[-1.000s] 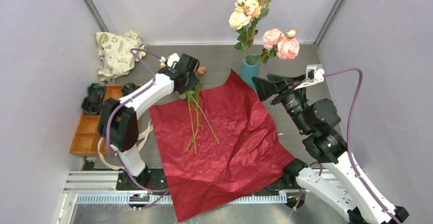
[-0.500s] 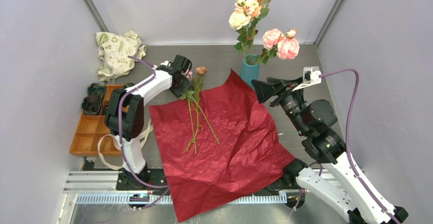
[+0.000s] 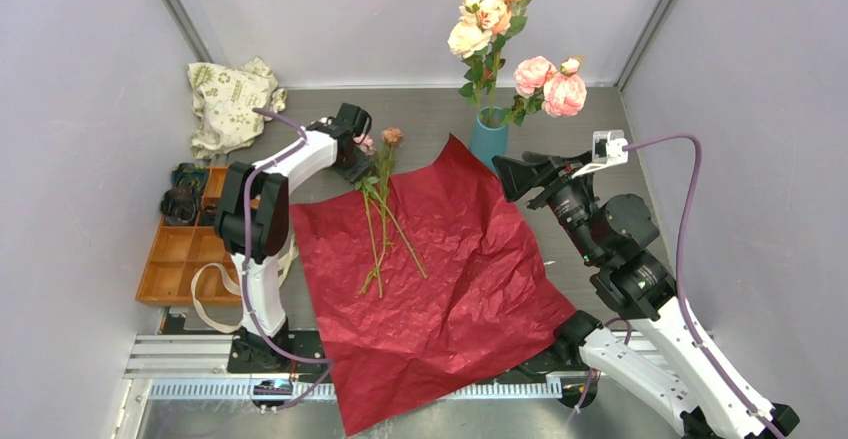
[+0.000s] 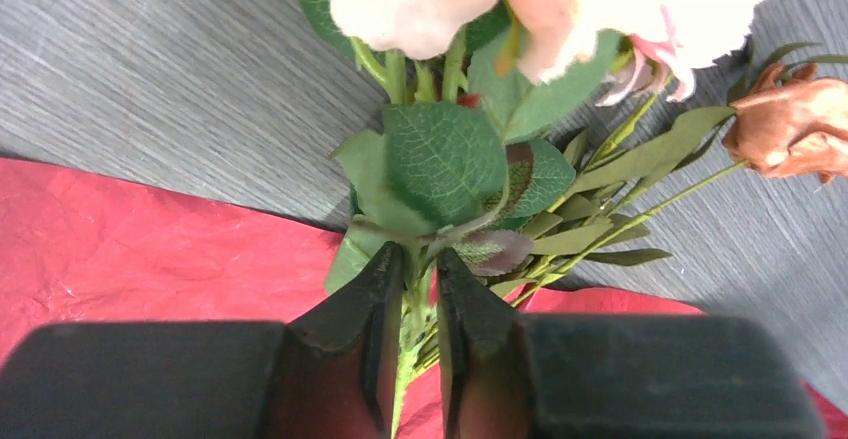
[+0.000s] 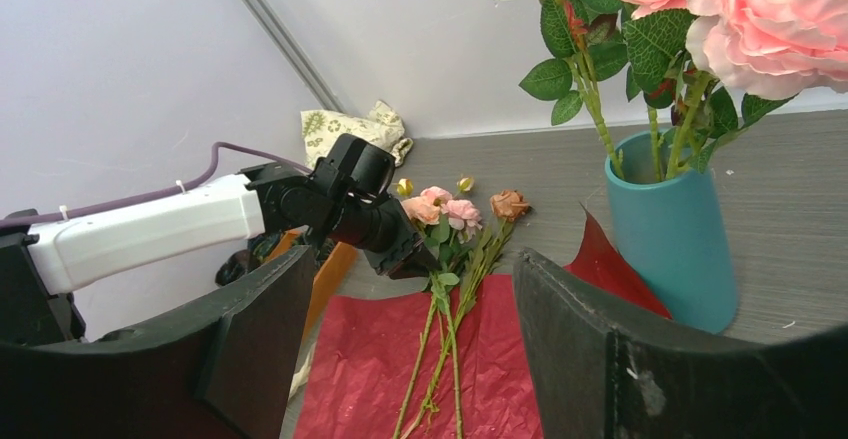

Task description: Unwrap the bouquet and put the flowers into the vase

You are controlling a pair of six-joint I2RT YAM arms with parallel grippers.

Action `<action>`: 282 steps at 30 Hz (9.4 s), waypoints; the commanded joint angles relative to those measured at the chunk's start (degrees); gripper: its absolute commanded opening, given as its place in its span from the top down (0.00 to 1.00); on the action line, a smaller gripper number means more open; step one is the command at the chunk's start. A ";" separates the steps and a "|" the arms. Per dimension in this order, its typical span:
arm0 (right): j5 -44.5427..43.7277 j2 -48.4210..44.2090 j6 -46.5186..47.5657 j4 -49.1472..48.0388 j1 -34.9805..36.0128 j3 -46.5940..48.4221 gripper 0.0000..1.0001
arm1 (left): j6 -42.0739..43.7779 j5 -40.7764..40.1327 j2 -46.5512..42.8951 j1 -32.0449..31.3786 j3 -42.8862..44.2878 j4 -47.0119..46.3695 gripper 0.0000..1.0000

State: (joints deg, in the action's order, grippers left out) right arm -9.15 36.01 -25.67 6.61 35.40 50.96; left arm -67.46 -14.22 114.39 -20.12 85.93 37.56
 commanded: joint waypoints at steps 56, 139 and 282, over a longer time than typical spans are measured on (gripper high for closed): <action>-4.18 -7.33 -0.35 6.48 -0.09 3.60 0.21 | 26.73 -18.77 -36.37 -30.15 -16.96 -24.93 1.00; 28.58 24.03 -38.29 -27.69 1.98 -0.94 0.99 | 33.02 -0.78 -72.30 -38.87 -31.63 -24.66 0.71; 4.83 -2.95 -8.26 -6.98 -1.80 -2.55 0.19 | 17.80 -7.67 -10.78 -8.48 1.95 3.77 0.10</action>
State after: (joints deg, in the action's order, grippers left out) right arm -4.73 36.53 -33.08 1.02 33.52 47.44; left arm -46.13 -25.12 98.41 -30.02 85.14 37.91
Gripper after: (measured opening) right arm 0.813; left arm 0.929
